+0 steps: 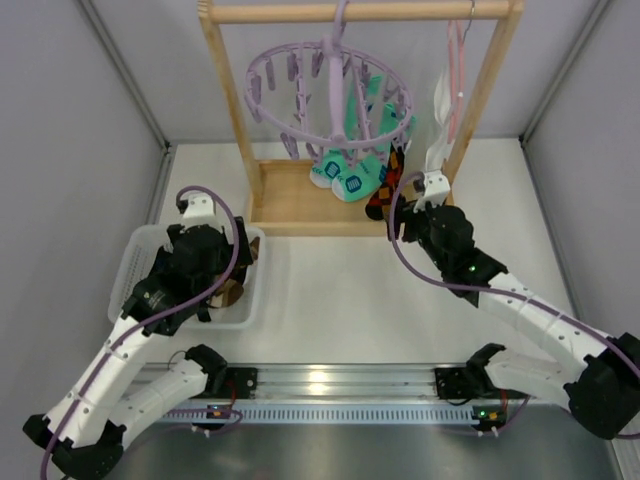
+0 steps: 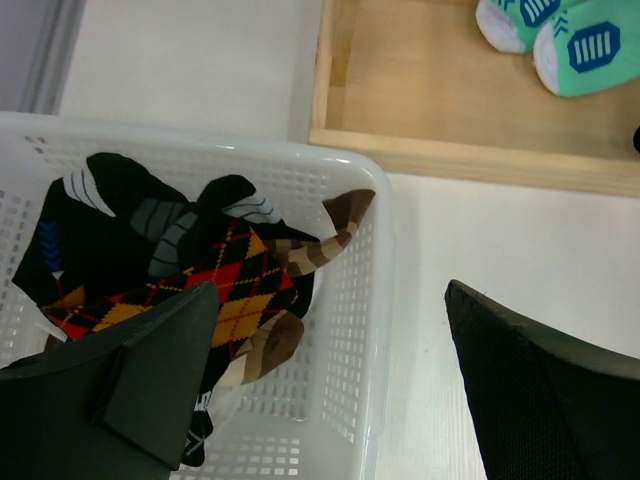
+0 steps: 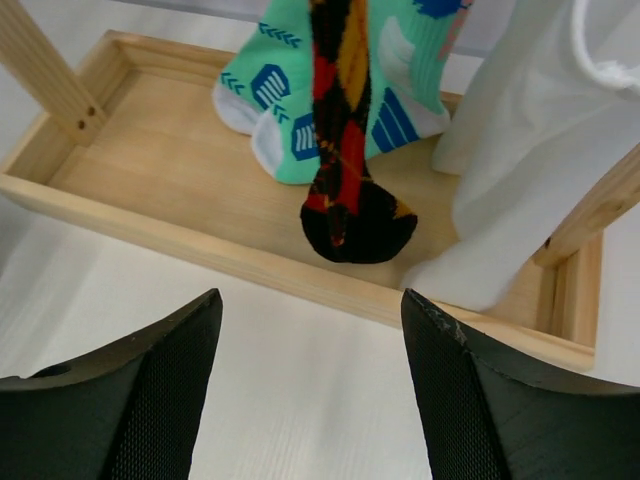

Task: Remove the socks clipped to the hanger

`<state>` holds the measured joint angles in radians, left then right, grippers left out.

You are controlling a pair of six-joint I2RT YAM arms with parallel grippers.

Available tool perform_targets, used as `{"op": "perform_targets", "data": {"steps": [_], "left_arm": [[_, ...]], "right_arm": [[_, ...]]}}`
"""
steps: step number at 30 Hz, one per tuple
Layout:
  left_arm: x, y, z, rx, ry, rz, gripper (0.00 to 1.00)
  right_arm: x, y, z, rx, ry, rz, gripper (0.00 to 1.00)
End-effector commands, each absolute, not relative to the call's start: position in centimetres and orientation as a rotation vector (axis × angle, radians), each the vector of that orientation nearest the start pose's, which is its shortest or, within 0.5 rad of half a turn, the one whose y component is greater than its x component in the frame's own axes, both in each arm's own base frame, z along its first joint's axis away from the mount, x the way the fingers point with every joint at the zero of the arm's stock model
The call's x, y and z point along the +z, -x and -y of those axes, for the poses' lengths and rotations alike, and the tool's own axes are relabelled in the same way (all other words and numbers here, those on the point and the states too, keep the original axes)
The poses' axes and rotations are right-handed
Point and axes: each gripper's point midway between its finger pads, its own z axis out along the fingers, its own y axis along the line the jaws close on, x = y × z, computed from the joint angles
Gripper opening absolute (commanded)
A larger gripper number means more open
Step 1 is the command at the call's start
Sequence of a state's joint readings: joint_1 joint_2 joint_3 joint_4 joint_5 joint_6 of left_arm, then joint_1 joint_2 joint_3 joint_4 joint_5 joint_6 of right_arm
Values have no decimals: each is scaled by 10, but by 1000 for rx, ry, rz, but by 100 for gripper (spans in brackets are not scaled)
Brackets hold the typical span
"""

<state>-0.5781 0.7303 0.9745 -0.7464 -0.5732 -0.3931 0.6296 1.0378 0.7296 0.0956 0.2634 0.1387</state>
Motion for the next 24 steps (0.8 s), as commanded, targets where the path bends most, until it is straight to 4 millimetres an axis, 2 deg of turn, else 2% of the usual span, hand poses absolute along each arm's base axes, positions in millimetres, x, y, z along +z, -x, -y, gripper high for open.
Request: {"op": "perform_targets", "data": {"steps": [1,2,4,5,6,8,9,11,12,14,17,18,20,21,22,23,24], "left_arm": [[266,-240,72,-121,109,-1967,98],[266,-239,73,-131,109,-1966,99],[267,-240,75,-139,110,-1968,98],[265,-240,76,-140,106,-1974,99],[265,-240,77,-142,105,-1975,98],[264,-240,76,-138,101,-1977,98],[264,-240,77,-141,102,-1976,99],[266,-239,76,-148,106,-1968,99],[268,-239,76,-155,106,-1963,98],[271,-238,76,-161,114,-1951,99],[286,-235,77,-208,127,-1918,99],[298,-233,78,-235,135,-1894,99],[314,-229,80,-283,144,-1857,99],[332,-226,81,-329,160,-1819,99],[342,-224,86,-374,147,-1807,99],[365,-220,88,-422,148,-1762,98],[375,-221,95,-464,143,-1756,99]], "right_arm": [[251,-344,-181,294,270,-1730,68],[245,-353,-182,290,276,-1737,67],[250,-367,-183,290,290,-1725,64],[242,-375,-184,285,301,-1743,63],[251,-382,-186,278,307,-1717,62],[246,-393,-189,257,319,-1725,60],[252,-399,-191,254,316,-1700,58],[251,-410,-188,204,323,-1691,55],[254,-415,-189,199,317,-1670,52],[247,-421,-191,188,327,-1672,46],[245,-418,-197,237,310,-1654,20],[248,-414,-197,247,303,-1635,9],[254,-400,-203,307,253,-1591,4],[256,-396,-205,316,243,-1579,0],[258,-390,-207,323,239,-1568,0],[261,-379,-214,324,233,-1548,0],[263,-373,-218,323,228,-1538,0]]}}
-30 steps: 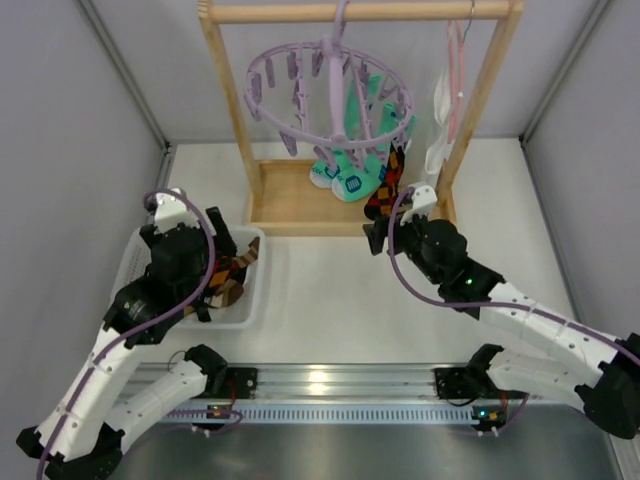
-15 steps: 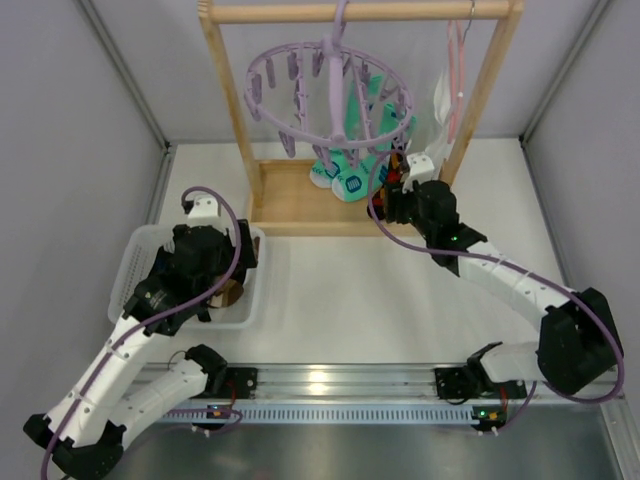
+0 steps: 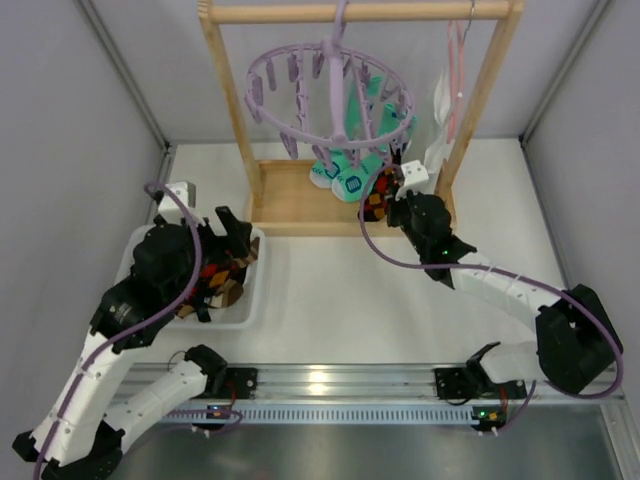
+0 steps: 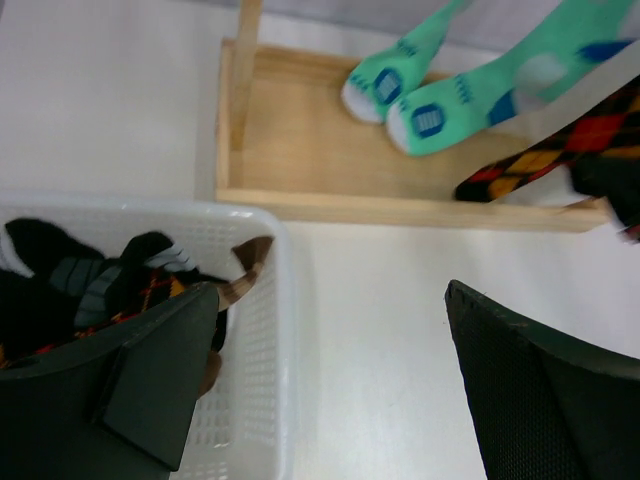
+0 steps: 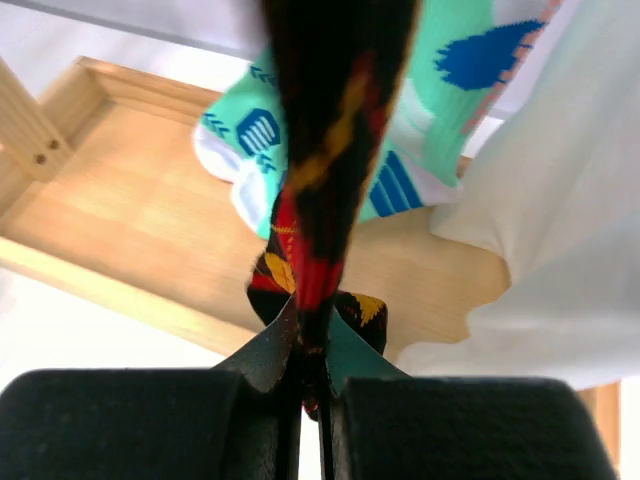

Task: Remove the socks clipped to the hanger

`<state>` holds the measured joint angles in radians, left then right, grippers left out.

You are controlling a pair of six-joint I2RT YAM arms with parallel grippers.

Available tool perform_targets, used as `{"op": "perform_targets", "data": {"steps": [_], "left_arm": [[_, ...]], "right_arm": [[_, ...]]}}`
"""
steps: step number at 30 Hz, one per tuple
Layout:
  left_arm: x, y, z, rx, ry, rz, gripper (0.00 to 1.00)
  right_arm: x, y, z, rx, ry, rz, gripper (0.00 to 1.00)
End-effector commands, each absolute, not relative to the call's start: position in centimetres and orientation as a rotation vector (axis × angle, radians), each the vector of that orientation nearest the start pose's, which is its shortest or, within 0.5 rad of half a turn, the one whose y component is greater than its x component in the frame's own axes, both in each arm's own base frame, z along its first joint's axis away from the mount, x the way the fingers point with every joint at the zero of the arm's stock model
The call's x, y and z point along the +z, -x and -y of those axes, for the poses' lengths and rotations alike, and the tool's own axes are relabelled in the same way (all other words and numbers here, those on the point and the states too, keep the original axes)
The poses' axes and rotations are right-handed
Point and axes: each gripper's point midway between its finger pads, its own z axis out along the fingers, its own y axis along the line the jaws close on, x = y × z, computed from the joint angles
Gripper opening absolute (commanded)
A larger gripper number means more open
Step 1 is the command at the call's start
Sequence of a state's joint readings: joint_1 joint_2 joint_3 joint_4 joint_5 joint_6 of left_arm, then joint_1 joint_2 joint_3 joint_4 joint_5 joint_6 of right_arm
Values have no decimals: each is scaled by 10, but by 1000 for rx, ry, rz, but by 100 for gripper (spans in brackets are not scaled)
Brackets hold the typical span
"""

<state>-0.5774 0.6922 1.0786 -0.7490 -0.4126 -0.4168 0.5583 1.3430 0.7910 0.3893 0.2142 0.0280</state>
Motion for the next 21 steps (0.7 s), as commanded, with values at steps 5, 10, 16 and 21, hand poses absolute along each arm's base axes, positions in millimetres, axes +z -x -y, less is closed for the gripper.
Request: {"op": "perform_targets", "data": {"steps": [5,10,16,21], "left_arm": [[456,-219,126,-650,48,-1660,99],[478,-256,156,-651,10,-1703,98],[509,-281,184,-508,-22,-1666,98],[495,-288,238,-344,-142,-1699,99]], "right_arm": [[271,-334,-258,304,215,-1500,0],[274,-311,-296,257,219,-1501,0],[276,-285,-353,254,262,-1481,0],[280,-263,-386,303,296,-1457,0]]}}
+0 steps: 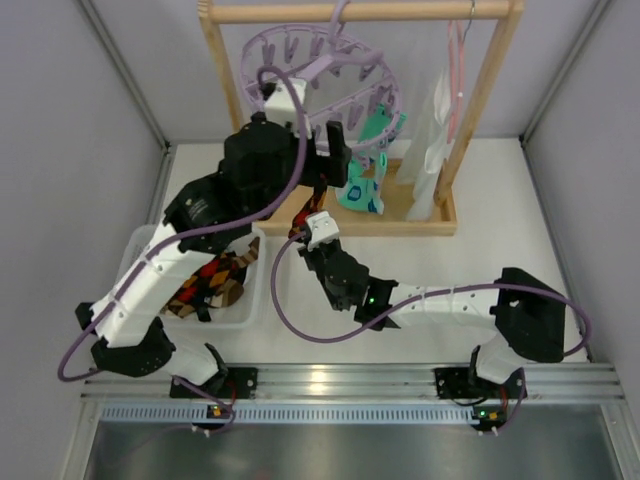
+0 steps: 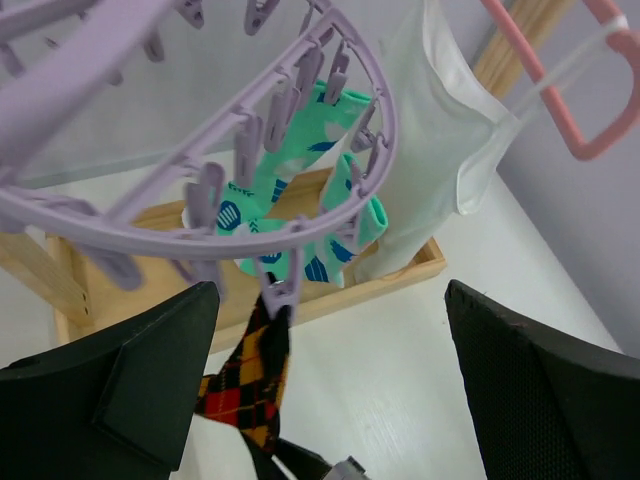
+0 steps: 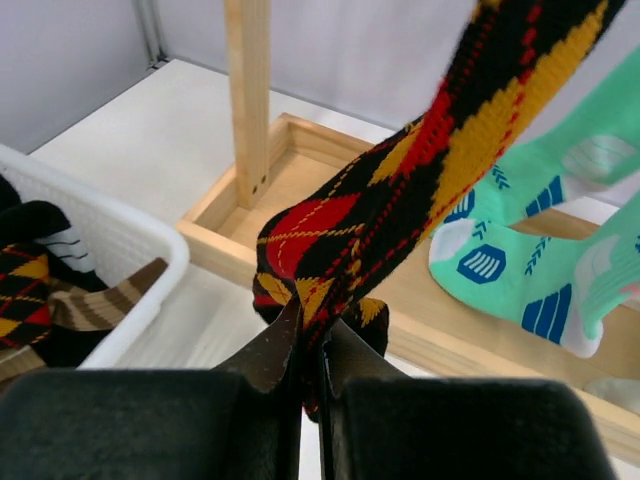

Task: Remove the socks clipped to the hanger

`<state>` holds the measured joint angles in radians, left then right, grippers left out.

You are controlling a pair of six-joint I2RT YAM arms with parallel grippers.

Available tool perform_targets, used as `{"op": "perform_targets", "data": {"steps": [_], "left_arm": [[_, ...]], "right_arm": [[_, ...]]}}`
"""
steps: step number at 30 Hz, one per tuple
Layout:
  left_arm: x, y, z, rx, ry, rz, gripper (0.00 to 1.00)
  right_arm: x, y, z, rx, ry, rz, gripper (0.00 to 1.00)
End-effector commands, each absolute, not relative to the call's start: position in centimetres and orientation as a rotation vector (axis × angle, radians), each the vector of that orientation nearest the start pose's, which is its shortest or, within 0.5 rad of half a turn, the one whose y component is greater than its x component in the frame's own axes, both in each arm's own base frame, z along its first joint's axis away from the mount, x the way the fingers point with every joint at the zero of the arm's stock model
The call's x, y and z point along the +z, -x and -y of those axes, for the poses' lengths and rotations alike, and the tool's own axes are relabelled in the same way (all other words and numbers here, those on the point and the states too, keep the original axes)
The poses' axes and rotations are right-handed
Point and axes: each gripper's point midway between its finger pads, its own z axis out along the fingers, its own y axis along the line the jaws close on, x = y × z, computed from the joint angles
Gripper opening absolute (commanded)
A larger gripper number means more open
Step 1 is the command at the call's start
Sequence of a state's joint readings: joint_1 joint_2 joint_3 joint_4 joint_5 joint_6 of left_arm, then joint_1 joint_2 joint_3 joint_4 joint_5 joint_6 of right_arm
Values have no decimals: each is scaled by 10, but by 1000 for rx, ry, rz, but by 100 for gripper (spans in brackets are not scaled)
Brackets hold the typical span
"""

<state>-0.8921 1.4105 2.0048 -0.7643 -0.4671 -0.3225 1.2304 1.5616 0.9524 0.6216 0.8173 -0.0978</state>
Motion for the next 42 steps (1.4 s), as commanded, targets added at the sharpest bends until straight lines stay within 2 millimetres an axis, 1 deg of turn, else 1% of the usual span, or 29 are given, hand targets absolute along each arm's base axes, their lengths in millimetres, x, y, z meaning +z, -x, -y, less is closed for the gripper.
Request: {"op": "perform_targets", "data": {"steps": [1,3,4,5,8,10,13,15,16,18,19,20,21,22,23,24,25,29,30,32,33,38,39,40,41,42], "left_arm": [[492,-292,239,-324,-143,-1704,99],[479,-299,248,-286,-171,-1729,98],[475,-303,244,-254,-148,-1734,98],[462,-305,245,-222,-148,-1758,98],[446,-312,235,-122,-105,-1776,95],[440,-315,233,-96,-92,-1782,94],[428,-317,240,-108,-110,-1807,89],[420,-317,248,-149,-127,-1830,88],[417,-320,247,-151,-123,-1837,87],[411,-323,253,-191,-135,-1851,86],[403,-327,252,-197,-142,-1867,86],[410,-329,253,-243,-128,-1838,84],[408,-329,257,-283,-151,-1840,82],[401,-333,256,-285,-150,-1847,81],[404,-334,256,-304,-142,-1832,79],[403,-335,257,-317,-148,-1832,78],[400,-336,258,-317,-160,-1833,76],[398,-343,264,-324,-162,-1827,75],[398,-346,265,-327,-158,-1823,73],[402,-348,267,-337,-162,-1808,69],[404,-349,266,-338,-160,-1803,69],[410,-353,268,-335,-162,-1781,62],[410,-355,267,-330,-160,-1782,59],[409,-356,268,-327,-160,-1783,53],[408,-357,267,-324,-156,-1785,49],[406,-359,267,-320,-157,-1787,48]], "right_arm": [[281,-260,-389,321,288,-1448,0],[281,-256,-392,342,282,-1440,0],[282,-255,-393,351,283,-1438,0],[282,-254,-394,352,286,-1438,0],[281,-253,-393,347,284,-1439,0],[281,-253,-394,358,288,-1438,0],[281,-250,-397,387,295,-1432,0],[282,-248,-399,418,295,-1421,0],[280,-246,-399,431,296,-1423,0],[281,-245,-399,449,295,-1415,0],[281,-243,-400,467,305,-1411,0],[281,-243,-400,470,309,-1409,0],[281,-242,-400,475,314,-1408,0],[281,-241,-401,481,319,-1406,0],[282,-241,-400,483,320,-1406,0],[282,-240,-400,487,325,-1404,0],[284,-239,-399,493,321,-1401,0],[284,-237,-398,512,330,-1394,0],[285,-236,-397,516,328,-1392,0],[283,-235,-398,517,343,-1392,0],[282,-235,-398,515,346,-1394,0],[272,-235,-399,507,362,-1407,0],[270,-234,-399,512,362,-1409,0],[269,-234,-399,514,361,-1411,0],[270,-233,-398,520,360,-1410,0],[269,-232,-399,528,364,-1410,0]]}}
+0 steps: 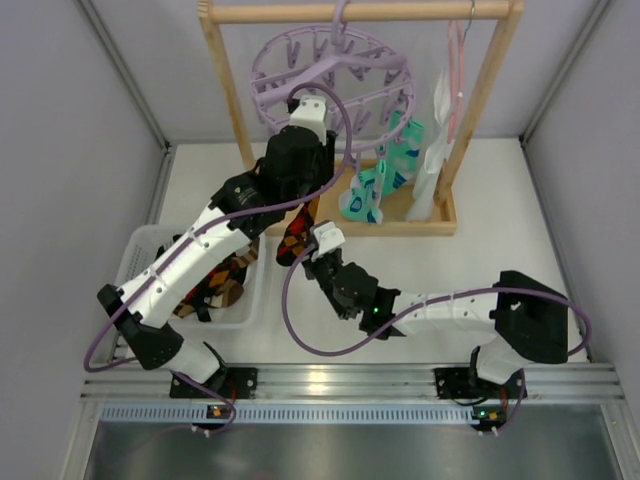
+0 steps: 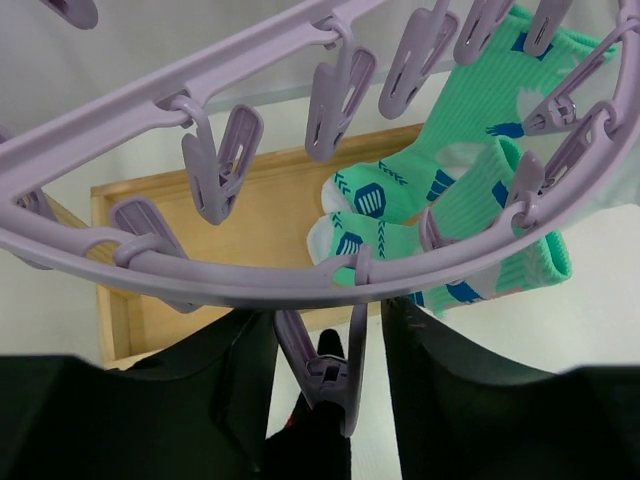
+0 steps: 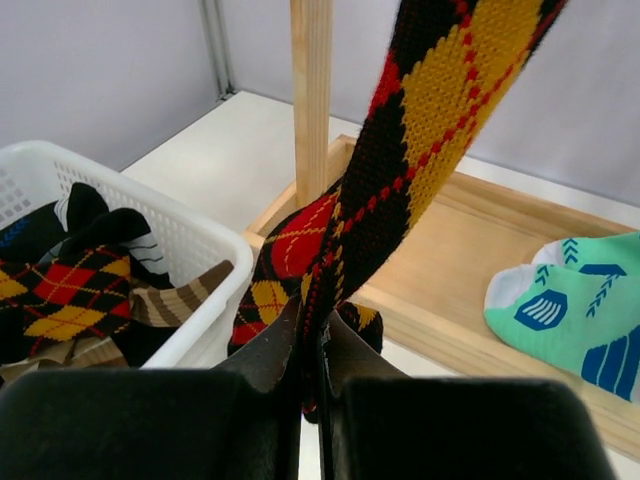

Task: Remove the socks clipped to the hanger

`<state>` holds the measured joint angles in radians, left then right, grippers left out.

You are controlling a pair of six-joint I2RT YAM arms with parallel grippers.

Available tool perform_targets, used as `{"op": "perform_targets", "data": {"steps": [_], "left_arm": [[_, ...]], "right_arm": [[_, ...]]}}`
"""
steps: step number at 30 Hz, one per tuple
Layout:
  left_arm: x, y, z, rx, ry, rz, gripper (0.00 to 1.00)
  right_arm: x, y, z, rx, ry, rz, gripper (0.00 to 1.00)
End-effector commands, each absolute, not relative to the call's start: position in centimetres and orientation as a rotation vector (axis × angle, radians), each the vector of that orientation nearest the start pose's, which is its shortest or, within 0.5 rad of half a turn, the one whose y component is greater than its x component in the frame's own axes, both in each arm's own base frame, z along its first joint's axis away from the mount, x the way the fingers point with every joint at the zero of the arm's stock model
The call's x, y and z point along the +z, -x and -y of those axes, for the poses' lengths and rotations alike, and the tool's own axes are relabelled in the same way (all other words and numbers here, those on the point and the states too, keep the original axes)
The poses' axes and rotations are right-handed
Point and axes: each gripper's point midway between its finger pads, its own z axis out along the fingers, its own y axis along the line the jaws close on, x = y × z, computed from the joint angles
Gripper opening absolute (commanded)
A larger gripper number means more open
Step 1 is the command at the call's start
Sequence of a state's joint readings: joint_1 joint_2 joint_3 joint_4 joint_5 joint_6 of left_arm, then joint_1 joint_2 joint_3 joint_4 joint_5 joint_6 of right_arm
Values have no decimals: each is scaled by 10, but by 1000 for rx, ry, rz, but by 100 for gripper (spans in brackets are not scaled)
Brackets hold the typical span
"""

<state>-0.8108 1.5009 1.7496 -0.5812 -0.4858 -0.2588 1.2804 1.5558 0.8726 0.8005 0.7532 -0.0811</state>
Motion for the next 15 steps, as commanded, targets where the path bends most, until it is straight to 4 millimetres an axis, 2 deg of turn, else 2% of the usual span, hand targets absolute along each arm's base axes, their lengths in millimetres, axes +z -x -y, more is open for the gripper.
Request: {"op": "perform_targets", "data": {"steps": [1,2,5,6,8,11,12,15], "left_arm": [[405,-359,267,-321,-158,-1789,46],[404,-360,269,-323,-163,-1791,36],[404,-362,269,-322,-161,-1792,27],[403,-362,269,-321,-159,-1794,21],[405,-364,268,-317,-152,-1790,18],[404,-365,268,-309,-156,-1791,14],[404,-365,267,-304,-156,-1791,14],[398,-363,266,-300,-160,-1802,40]], "right_arm": [[268,-232,-399,528,364,-1411,0],[267,-231,-400,529,371,-1410,0],[267,-228,-400,532,374,-1407,0],[264,-227,-398,534,375,-1411,0],[260,-225,-394,544,368,-1410,0],[242,-219,-381,558,361,-1431,0],[230,-215,-373,571,348,-1455,0],[219,-208,-353,589,333,-1479,0]]}}
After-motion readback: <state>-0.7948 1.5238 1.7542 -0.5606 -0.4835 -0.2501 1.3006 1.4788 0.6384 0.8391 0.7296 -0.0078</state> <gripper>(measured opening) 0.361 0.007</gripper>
